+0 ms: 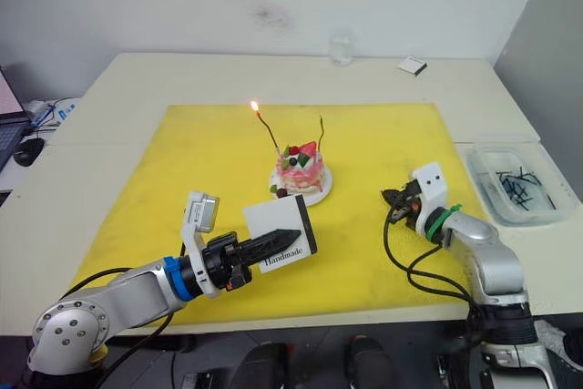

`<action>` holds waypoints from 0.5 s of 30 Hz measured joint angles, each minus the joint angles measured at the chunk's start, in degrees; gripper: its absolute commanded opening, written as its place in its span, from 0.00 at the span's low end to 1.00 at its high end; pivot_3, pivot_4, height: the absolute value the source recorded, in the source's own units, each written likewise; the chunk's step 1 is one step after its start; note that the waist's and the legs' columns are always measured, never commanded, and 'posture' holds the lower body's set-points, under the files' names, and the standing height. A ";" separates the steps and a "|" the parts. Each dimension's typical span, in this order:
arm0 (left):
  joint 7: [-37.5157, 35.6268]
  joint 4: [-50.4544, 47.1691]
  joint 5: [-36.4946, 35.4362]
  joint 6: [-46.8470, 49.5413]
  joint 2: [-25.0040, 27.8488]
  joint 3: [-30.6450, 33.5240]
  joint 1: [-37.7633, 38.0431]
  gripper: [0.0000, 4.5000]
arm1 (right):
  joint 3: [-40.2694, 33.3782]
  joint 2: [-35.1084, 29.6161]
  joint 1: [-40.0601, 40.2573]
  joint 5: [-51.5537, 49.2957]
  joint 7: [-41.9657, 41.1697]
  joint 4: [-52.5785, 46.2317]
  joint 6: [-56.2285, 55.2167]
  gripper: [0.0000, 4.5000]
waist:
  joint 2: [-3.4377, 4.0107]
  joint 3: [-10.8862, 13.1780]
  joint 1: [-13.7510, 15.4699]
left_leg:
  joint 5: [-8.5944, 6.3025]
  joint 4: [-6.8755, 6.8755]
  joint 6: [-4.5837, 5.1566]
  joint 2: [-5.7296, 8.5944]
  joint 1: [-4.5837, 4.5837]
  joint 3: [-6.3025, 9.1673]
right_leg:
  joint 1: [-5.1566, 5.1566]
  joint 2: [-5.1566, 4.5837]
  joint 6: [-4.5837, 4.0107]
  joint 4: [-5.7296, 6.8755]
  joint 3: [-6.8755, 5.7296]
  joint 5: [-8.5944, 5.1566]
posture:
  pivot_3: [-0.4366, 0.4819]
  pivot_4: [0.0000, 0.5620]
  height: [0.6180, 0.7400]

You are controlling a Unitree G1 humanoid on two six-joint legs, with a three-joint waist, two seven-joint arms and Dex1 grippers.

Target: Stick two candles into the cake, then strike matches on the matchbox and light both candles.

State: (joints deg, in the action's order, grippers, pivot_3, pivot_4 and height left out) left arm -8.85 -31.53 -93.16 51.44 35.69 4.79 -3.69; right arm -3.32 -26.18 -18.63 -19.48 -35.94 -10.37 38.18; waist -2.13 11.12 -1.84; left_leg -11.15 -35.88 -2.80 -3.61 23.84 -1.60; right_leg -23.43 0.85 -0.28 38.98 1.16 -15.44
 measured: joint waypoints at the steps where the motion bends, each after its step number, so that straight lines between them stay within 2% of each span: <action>1: -0.21 0.10 0.00 0.00 0.09 0.00 -0.24 0.00 | 0.06 -0.10 0.01 -0.21 -0.27 -0.56 0.09 0.01 | 0.00 0.00 0.08 | 0.00 -0.01 0.00 0.01 0.01 0.01 | 0.00 0.01 0.00 0.00 -0.01 0.00 | 0.48 0.27 1.00; 10: -0.59 0.38 0.00 0.01 0.18 -0.02 -1.37 0.00 | 1.75 0.57 0.67 0.25 -0.23 -0.63 -1.00 0.01 | 0.00 0.00 0.18 | -0.02 0.02 -0.02 0.07 0.14 -0.07 | -0.03 0.01 0.06 -0.12 0.05 -0.06 | 0.48 0.27 1.00; 13: -0.58 0.38 0.00 0.00 0.20 -0.03 -1.37 0.00 | 2.71 1.16 1.74 0.69 -0.18 0.01 -3.00 0.13 | 0.00 0.00 0.17 | -0.02 0.02 -0.02 0.05 0.12 -0.06 | -0.03 0.01 0.05 -0.10 0.04 -0.06 | 0.48 0.27 1.00; 15: -0.58 0.38 0.00 0.00 0.21 -0.03 -1.37 0.00 | 3.24 1.24 1.91 1.41 -0.15 0.81 -4.18 0.13 | 0.00 0.00 0.16 | -0.01 0.01 -0.02 0.05 0.11 -0.06 | -0.03 0.01 0.05 -0.07 0.03 -0.05 | 0.48 0.27 1.00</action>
State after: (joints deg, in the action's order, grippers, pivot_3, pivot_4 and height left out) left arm -9.43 -31.15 -93.16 51.45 35.90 4.76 -5.06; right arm -0.07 -24.94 -16.72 -18.07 -36.10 -9.56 34.01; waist -2.13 11.12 -1.68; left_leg -11.16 -35.87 -2.82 -3.56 23.95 -1.66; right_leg -23.46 0.87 -0.24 38.91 1.20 -15.49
